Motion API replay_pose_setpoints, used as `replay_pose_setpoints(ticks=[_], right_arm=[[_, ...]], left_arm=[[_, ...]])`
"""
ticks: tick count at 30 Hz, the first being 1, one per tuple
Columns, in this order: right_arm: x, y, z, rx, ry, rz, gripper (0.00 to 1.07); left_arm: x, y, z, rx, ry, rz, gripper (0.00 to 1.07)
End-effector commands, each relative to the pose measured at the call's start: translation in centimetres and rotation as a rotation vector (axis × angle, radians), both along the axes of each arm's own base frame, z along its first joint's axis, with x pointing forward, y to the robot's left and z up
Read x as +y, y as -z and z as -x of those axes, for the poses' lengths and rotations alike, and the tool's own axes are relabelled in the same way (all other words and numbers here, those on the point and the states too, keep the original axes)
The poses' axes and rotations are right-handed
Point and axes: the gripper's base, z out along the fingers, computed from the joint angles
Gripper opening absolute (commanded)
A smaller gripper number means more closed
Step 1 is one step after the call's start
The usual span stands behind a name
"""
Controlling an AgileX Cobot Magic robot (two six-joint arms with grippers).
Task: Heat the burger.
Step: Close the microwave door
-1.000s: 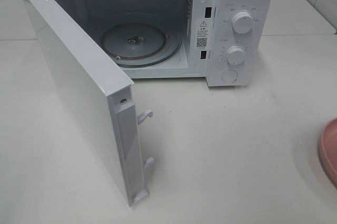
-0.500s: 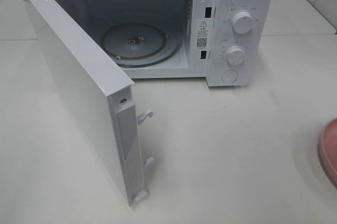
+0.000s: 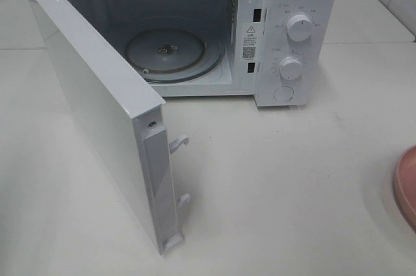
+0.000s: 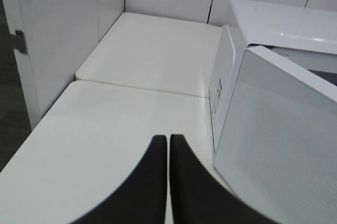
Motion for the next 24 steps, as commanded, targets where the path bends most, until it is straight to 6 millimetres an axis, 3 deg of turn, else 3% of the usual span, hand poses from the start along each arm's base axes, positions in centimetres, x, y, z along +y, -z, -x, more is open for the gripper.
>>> replay_pose_setpoints(ticks=[1,5,8,16,24], right_arm=[[0.0,0.0,0.4,-0.033,0.001,0.0,0.76],[0.0,0.0,0.4,-0.033,0.001,0.0,0.76],[0.0,0.0,0.4,-0.033,0.001,0.0,0.76],[0.0,0.0,0.4,-0.033,0.001,0.0,0.76],[0.0,0.0,0.4,-0.033,0.001,0.0,0.76]], left_arm=[[0.0,0.3,-1.1,-0.1,0.006,-0.014,0.0],[0.0,2.0,-3.4,-0.25,0.019,-0.026,0.0],[-0.1,2.9,-4.8,-0.269,0.039,-0.047,0.0],[-1.6,5.6,-8.9,-0.196,0.238,-0.094,0.0],[-3.0,6.9,-12.1,-0.105,0.421,-0.063,0.0]])
